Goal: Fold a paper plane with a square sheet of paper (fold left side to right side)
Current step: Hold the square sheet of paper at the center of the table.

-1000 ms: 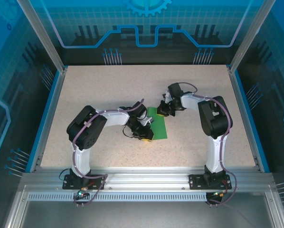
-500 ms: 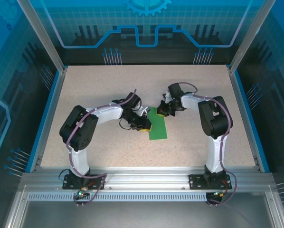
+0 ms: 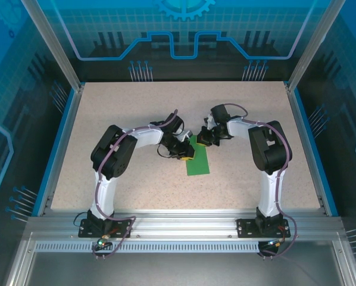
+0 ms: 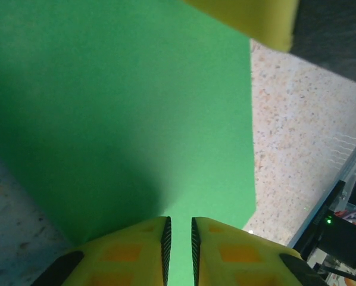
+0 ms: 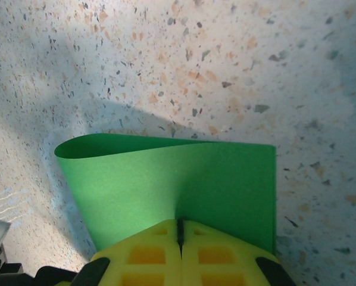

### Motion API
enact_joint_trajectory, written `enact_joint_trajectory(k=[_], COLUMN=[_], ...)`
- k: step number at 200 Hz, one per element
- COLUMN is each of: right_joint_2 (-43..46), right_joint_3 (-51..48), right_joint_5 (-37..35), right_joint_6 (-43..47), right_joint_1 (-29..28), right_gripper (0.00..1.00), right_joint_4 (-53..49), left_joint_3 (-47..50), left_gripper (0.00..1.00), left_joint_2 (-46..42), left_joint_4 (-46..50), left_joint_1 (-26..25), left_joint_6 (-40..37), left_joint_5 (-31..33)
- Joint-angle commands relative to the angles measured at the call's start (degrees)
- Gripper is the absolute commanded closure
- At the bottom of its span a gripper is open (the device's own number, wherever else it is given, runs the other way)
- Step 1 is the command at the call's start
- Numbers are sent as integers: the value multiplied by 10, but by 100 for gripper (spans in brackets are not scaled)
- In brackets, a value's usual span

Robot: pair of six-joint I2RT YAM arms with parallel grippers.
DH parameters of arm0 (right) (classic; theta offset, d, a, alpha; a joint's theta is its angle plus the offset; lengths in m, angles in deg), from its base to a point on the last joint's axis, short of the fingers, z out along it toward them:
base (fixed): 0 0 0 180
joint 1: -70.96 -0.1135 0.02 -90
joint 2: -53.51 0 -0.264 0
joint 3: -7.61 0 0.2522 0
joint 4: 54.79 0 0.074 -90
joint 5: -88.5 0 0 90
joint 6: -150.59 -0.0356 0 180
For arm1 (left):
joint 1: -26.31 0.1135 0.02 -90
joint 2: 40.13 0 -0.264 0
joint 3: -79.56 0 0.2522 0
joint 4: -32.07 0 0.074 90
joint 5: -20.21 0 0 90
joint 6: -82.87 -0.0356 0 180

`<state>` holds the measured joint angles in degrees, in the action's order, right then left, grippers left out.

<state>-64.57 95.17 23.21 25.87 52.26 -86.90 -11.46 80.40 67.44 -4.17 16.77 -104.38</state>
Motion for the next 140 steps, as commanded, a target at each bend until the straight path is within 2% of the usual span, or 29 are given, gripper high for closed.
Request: enact_joint_trajectory(k=[1, 44, 80, 96, 140], right_joint_2=[0, 44, 112, 141, 219], right_joint_3=[-18, -16, -43, -60, -146], right_joint_5=[-25, -22, -40, -39, -17], right_joint_6=[1, 14, 28, 32, 35], right_joint_1=[-2, -1, 0, 0, -16], right_gripper=[94, 89, 78, 78, 89], right_joint_4=[-5, 23, 30, 18, -6], left_joint_3=[-13, 2, 7, 4, 1], left_gripper=[80, 80, 80, 80, 80], left_joint_2=[9, 18, 18, 18, 17], left_joint_4=[19, 26, 27, 28, 30], left_joint_1=[-8, -11, -16, -18, -19], left_joint_6=[-2, 4, 6, 8, 8], left_joint_5=[22, 36, 42, 43, 45])
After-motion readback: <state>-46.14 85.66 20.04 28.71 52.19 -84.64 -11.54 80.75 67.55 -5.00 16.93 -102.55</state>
